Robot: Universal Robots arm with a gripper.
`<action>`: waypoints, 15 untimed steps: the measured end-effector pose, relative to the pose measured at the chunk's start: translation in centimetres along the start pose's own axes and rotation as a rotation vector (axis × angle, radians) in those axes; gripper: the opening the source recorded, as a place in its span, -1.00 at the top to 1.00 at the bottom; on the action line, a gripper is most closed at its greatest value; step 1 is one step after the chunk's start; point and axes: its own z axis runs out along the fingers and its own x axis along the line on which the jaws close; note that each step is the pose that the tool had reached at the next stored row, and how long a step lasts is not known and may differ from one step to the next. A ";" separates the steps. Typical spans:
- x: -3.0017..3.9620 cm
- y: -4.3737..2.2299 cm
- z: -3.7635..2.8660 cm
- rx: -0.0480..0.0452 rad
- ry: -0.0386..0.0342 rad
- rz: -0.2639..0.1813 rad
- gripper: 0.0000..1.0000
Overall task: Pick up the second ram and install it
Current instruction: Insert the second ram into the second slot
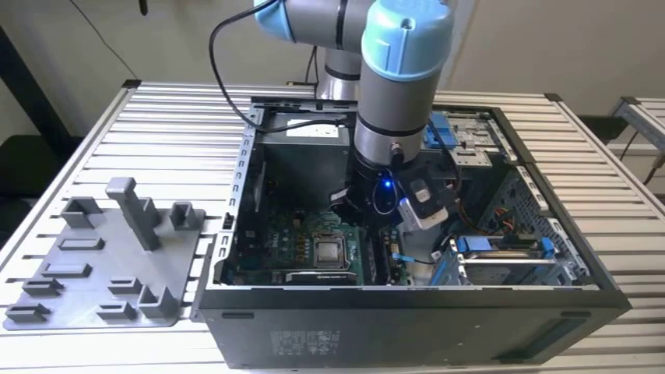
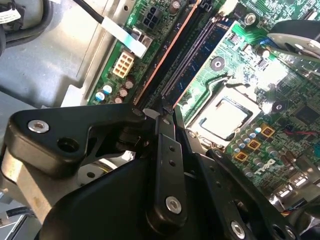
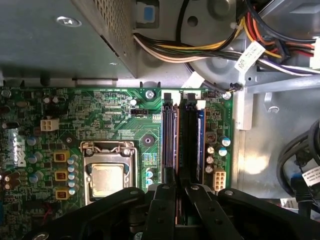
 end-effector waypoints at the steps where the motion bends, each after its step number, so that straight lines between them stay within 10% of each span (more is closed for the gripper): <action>1: 0.00 0.00 0.00 0.0000 0.0000 0.000 0.73; 15: 0.01 0.04 0.09 -0.0013 0.0001 0.000 0.73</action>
